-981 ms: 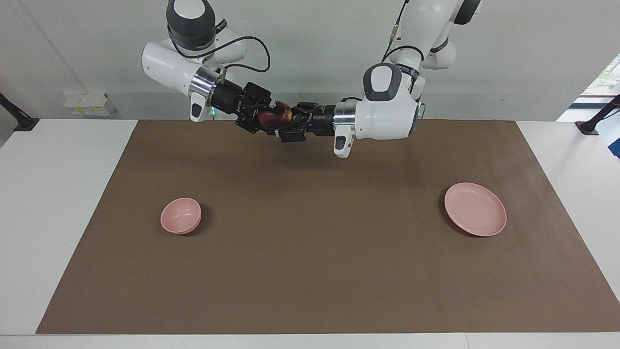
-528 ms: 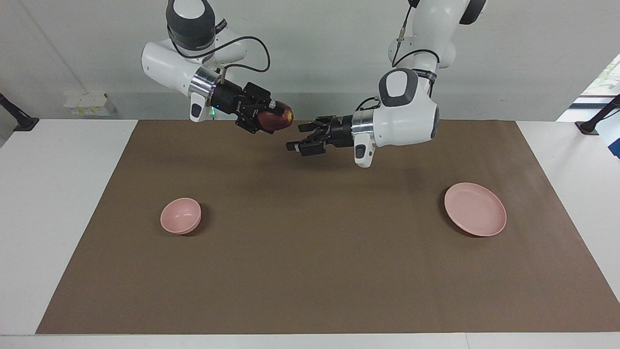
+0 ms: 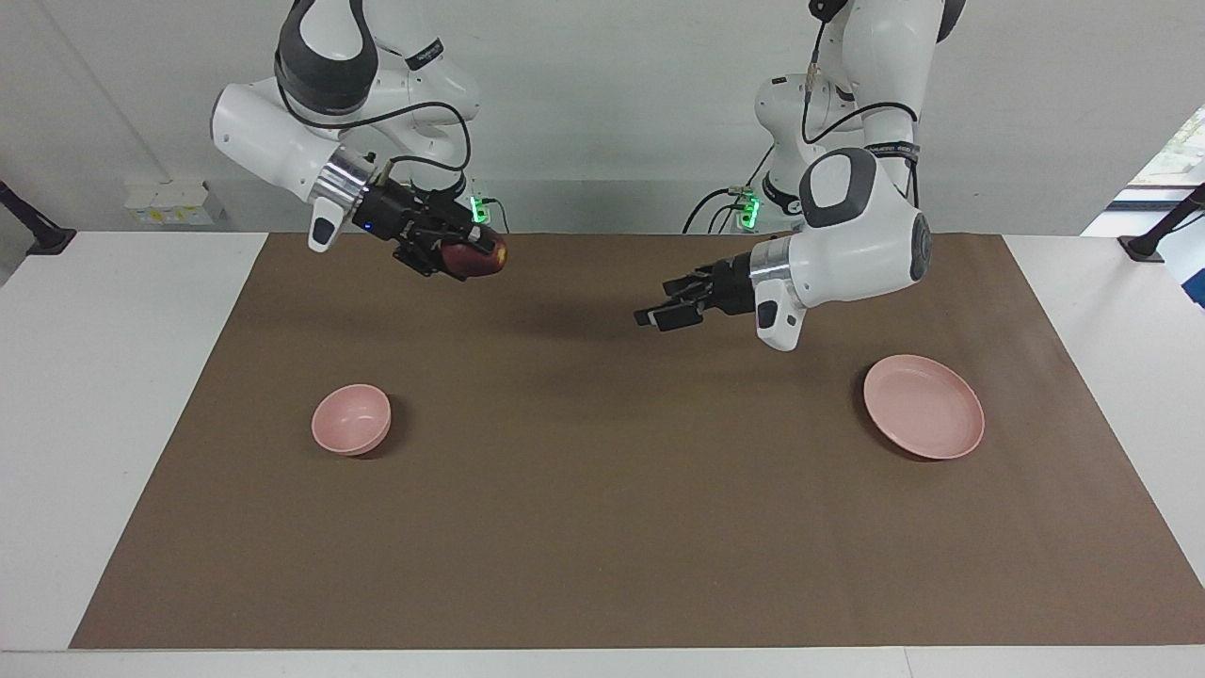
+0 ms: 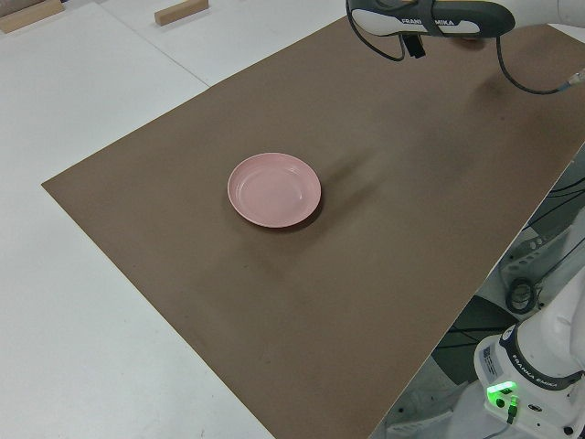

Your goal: Move apple from plate to bowl

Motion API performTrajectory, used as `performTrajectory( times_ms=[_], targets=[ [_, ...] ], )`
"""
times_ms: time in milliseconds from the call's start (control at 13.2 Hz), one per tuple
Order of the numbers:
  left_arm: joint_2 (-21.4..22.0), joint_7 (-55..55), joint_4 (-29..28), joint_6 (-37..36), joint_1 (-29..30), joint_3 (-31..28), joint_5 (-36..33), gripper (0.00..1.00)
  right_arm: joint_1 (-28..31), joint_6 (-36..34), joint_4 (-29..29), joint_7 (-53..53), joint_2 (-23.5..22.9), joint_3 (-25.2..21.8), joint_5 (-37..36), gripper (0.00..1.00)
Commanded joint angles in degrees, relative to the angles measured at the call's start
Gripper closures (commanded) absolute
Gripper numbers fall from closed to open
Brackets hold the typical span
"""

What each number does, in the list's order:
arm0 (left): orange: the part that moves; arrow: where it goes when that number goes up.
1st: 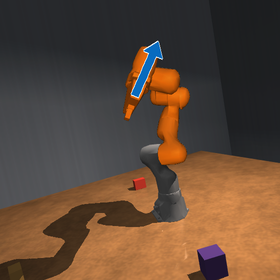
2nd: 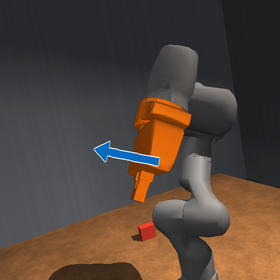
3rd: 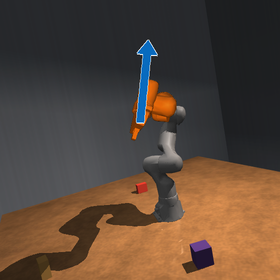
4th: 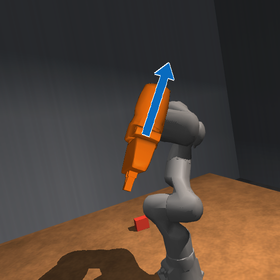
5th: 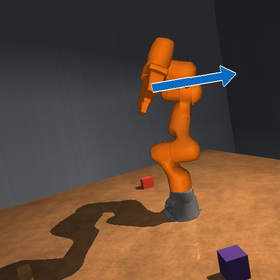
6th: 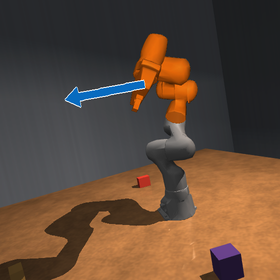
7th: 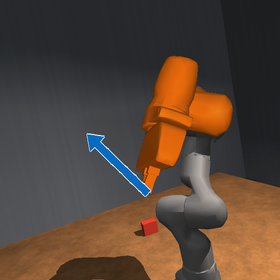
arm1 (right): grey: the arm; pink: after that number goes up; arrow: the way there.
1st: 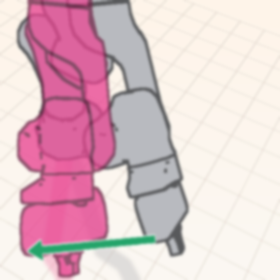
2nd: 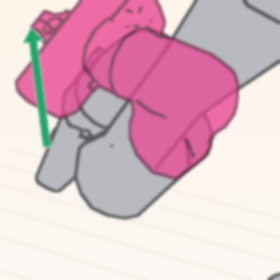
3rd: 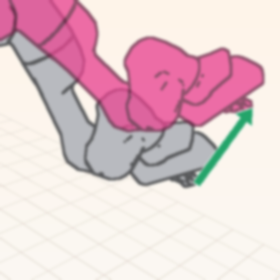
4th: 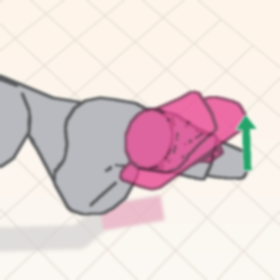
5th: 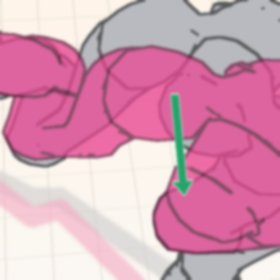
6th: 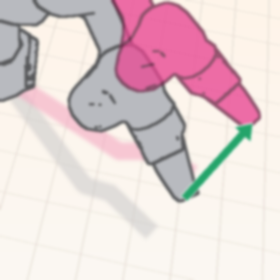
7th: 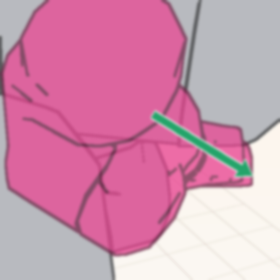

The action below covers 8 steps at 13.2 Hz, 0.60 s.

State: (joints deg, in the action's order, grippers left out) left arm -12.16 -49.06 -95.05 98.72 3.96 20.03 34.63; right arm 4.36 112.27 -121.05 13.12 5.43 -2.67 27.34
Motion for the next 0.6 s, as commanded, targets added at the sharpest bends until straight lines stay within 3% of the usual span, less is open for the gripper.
performTrajectory(
  times_ms=[0, 302, 528],
  targets=[
    [2.8, 0.3, -0.2, -2.0, 3.8, 0.0, -4.1, 0.00, 0.8, 4.5, 5.8, 1.4, -6.9, 0.8, -10.0, 1.00],
    [2.1, 0.4, 3.1, -0.7, 4.1, 0.0, -19.8, 0.00, -0.3, 12.1, 9.9, 0.8, -12.5, 1.0, -24.1, 1.00],
    [2.0, 7.1, 3.6, -0.5, 4.6, -0.1, -27.7, 0.00, -1.5, 13.8, 13.3, 0.2, -16.8, 1.1, -29.5, 1.00]
  ],
)
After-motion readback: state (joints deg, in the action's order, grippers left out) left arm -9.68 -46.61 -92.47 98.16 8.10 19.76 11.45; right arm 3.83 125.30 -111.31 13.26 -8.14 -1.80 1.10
